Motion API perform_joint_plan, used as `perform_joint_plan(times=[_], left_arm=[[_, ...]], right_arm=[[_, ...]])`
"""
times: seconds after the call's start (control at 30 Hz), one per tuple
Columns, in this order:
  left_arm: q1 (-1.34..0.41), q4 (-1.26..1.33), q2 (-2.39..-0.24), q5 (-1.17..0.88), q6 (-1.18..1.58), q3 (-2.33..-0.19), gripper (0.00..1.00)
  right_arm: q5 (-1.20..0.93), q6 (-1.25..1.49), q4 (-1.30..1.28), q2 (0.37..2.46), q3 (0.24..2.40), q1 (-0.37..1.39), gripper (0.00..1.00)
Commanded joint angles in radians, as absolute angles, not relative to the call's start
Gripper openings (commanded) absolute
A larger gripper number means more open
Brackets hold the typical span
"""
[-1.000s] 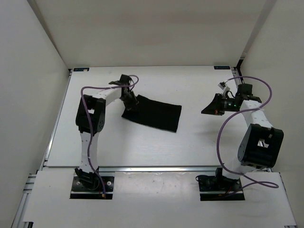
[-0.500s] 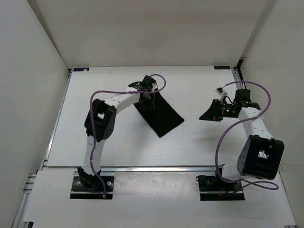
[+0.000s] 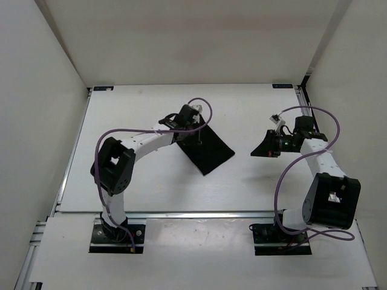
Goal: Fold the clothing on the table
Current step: Fold the skirt
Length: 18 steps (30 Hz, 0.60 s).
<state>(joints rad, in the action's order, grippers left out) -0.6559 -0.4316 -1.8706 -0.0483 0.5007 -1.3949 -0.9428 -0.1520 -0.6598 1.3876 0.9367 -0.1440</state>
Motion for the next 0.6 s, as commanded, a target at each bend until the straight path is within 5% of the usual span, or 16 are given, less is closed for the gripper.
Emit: perform_joint_plan(times=[0.0, 0.57], left_arm=[[-0.698, -0.439, -1.89, -0.126, 0.564, -1.385, 0.0], [-0.762, -0.544, -1.982, -0.334, 0.658, -1.233, 0.0]], right_arm=[[-0.956, -0.152, -0.634, 1.359, 0.931, -0.141, 0.0], [-0.942, -0.164, -0.655, 1.341, 0.923, -0.14, 0.0]])
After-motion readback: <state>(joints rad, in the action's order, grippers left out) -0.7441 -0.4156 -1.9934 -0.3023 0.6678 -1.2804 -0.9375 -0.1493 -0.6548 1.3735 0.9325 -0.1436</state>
